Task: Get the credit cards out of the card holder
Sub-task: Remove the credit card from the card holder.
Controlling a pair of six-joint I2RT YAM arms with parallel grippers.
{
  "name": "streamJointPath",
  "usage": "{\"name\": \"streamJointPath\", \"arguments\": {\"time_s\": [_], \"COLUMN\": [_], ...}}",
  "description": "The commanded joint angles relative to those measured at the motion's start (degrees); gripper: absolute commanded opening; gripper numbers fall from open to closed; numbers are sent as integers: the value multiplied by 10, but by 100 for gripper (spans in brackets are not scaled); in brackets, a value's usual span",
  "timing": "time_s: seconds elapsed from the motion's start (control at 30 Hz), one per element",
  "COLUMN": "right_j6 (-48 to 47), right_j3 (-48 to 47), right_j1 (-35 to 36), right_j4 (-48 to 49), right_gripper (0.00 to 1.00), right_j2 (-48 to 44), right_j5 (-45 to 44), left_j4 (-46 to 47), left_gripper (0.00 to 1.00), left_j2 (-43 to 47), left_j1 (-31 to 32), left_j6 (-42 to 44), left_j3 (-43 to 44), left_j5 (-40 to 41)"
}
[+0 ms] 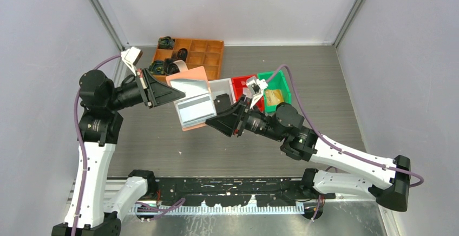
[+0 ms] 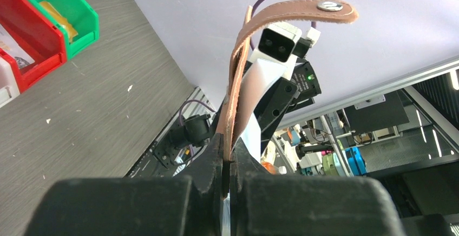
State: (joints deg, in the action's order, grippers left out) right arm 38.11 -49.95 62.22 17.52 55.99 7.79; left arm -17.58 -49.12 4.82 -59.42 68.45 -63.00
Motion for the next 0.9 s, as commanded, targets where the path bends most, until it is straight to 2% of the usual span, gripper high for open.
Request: {"name": "streamJointPath", "arguments": {"time_s": [0.0,0.23,0.87], "right_j6": [3,28,61], "right_j3": [-37,-39,-70], "right_j1": [2,1,1], "right_j4": [53,88,102], "right_gripper": [40,57,73], "right_j2": [9,19,44], "right_j5": [-37,-36,-72], "left_j4": [37,44,49], "left_gripper": [0,0,0], "left_j2": [14,22,44], "left_j1": [-1,-1,-1], "left_j6": [-17,-15,7], "left_j3": [24,17,6], "left_j5": [-28,-45,-81]}}
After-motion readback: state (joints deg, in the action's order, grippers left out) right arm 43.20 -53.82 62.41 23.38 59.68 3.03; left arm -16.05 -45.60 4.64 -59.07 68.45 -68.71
